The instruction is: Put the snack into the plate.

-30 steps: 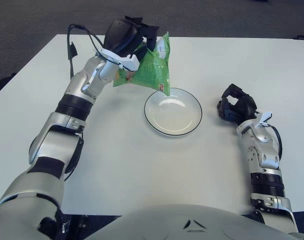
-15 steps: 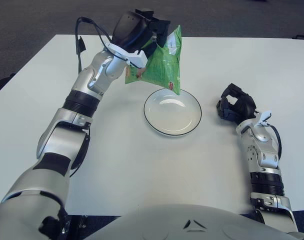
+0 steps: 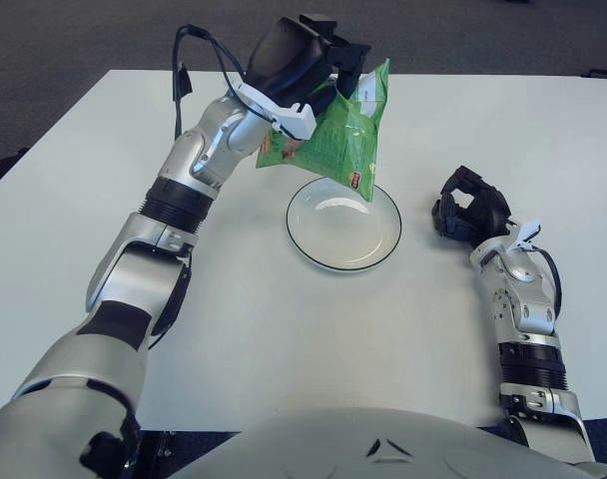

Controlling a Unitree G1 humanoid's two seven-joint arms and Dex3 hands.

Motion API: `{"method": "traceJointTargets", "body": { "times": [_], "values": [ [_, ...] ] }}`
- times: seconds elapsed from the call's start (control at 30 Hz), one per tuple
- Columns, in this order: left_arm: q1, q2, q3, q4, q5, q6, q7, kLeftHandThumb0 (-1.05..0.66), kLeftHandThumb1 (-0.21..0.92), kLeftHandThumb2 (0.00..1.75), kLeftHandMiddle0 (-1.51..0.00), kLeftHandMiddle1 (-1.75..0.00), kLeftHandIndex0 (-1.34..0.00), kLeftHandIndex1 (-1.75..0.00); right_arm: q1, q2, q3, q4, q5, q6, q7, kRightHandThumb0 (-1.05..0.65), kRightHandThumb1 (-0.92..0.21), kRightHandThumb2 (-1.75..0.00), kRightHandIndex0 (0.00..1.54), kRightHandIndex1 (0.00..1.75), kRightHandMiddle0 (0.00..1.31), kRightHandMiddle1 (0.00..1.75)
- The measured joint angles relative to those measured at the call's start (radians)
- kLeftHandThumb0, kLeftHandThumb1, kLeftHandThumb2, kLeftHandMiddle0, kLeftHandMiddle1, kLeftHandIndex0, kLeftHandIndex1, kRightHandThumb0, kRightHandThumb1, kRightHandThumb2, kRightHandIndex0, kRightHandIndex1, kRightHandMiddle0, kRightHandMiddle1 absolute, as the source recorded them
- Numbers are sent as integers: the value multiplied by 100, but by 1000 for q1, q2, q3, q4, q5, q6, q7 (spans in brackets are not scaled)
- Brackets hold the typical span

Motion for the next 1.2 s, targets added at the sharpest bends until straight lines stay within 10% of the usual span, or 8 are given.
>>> {"method": "traceJointTargets", "body": {
  "times": [1.2],
  "values": [
    [20, -94, -36, -30, -94, -69, -137, 57, 8, 160, -81, -175, -106, -175, -8, -3, 31, 16, -42, -23, -45, -49, -29, -135, 130, 175, 64, 175]
  ]
}}
